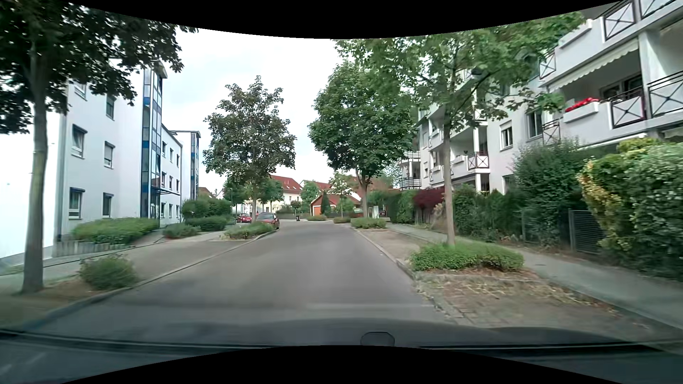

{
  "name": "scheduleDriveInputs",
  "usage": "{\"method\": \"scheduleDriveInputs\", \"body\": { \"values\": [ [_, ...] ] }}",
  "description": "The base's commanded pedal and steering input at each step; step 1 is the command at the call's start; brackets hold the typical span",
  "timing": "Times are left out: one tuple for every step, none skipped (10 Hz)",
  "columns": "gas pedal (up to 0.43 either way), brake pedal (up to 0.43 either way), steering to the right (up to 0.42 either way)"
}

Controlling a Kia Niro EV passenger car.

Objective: Follow the waypoints while adhering to traffic rules and regulations

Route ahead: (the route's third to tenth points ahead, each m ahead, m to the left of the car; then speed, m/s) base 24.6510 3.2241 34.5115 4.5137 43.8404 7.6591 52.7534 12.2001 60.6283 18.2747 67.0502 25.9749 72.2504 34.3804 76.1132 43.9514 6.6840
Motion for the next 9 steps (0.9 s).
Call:
{"method": "scheduleDriveInputs", "body": {
  "values": [
    [0.118,0.000,-0.025],
    [0.118,0.000,-0.024],
    [0.118,0.000,-0.024],
    [0.118,0.000,-0.024],
    [0.118,0.000,-0.025],
    [0.118,0.000,-0.026],
    [0.118,0.000,-0.026],
    [0.118,0.000,-0.026],
    [0.118,0.000,-0.026]
  ]
}}
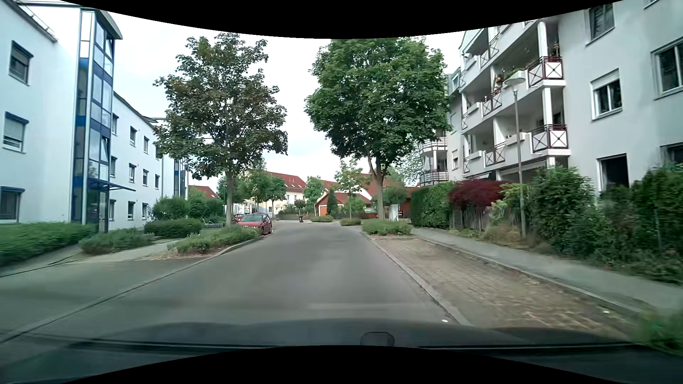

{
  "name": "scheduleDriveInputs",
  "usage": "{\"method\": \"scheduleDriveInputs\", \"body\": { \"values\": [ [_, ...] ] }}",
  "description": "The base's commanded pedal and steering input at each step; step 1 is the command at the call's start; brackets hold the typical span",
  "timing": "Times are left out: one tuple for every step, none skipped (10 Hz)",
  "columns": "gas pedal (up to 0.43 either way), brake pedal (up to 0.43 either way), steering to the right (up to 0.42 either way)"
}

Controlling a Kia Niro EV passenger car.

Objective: Follow the waypoints while adhering to traffic rules and regulations

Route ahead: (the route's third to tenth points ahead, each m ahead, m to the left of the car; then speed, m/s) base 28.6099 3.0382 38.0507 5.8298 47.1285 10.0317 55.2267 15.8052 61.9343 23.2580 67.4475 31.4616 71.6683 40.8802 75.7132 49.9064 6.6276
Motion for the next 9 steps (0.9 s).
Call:
{"method": "scheduleDriveInputs", "body": {
  "values": [
    [0.118,0.000,-0.026],
    [0.118,0.000,-0.025],
    [0.110,0.000,-0.025],
    [0.098,0.000,-0.025],
    [0.098,0.000,-0.025],
    [0.098,0.000,-0.025],
    [0.098,0.000,-0.025],
    [0.098,0.000,-0.025],
    [0.098,0.000,-0.024]
  ]
}}
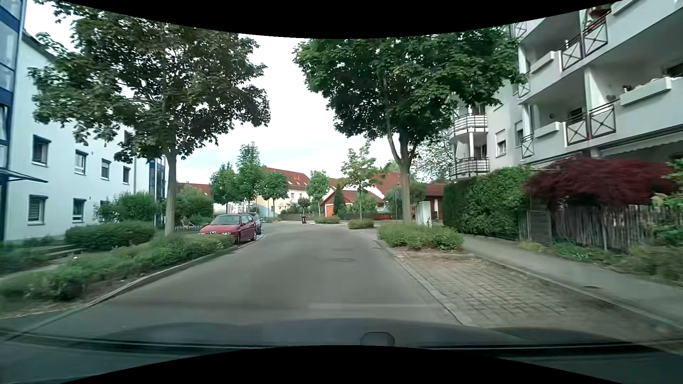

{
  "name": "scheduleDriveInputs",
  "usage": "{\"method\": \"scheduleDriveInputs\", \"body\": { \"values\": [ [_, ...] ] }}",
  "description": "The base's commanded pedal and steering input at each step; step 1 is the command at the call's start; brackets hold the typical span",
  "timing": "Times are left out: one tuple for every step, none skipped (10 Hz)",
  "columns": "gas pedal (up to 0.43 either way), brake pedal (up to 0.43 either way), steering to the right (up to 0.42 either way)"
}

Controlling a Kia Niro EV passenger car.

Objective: Follow the waypoints while adhering to traffic rules and regulations

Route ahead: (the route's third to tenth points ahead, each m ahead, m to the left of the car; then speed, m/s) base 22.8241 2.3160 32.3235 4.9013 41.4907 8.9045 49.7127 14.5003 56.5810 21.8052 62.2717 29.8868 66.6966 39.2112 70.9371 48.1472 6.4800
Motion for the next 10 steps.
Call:
{"method": "scheduleDriveInputs", "body": {
  "values": [
    [0.110,0.000,-0.024],
    [0.110,0.000,-0.024],
    [0.110,0.000,-0.024],
    [0.110,0.000,-0.024],
    [0.110,0.000,-0.024],
    [0.110,0.000,-0.021],
    [0.110,0.000,-0.018],
    [0.110,0.000,-0.015],
    [0.110,0.000,-0.016],
    [0.110,0.000,-0.017]
  ]
}}
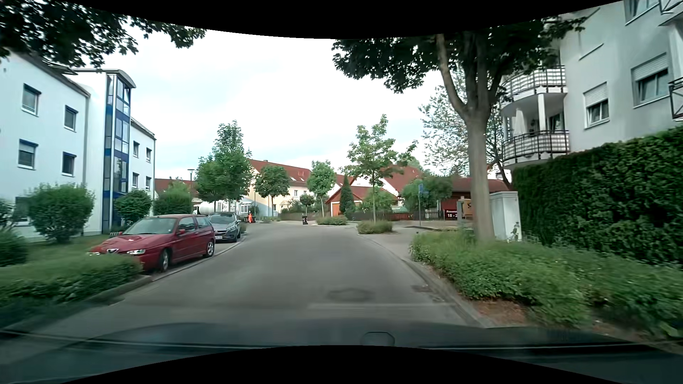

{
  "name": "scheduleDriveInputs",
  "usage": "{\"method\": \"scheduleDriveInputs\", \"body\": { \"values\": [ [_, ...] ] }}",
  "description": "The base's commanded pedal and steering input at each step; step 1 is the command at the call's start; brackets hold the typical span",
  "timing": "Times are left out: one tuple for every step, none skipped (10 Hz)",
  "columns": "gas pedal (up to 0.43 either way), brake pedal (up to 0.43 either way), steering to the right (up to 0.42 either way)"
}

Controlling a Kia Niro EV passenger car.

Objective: Follow the waypoints while adhering to traffic rules and regulations

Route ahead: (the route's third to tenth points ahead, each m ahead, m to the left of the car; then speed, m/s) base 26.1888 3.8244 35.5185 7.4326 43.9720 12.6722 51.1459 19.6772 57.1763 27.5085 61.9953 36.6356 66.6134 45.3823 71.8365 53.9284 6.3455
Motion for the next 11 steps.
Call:
{"method": "scheduleDriveInputs", "body": {
  "values": [
    [0.098,0.000,-0.021],
    [0.087,0.000,-0.024],
    [0.067,0.000,-0.023],
    [0.047,0.000,-0.024],
    [0.047,0.000,-0.024],
    [0.039,0.000,-0.024],
    [0.039,0.000,-0.024],
    [0.000,0.000,-0.024],
    [0.000,0.000,-0.024],
    [0.000,0.000,-0.024],
    [0.000,0.000,-0.024]
  ]
}}
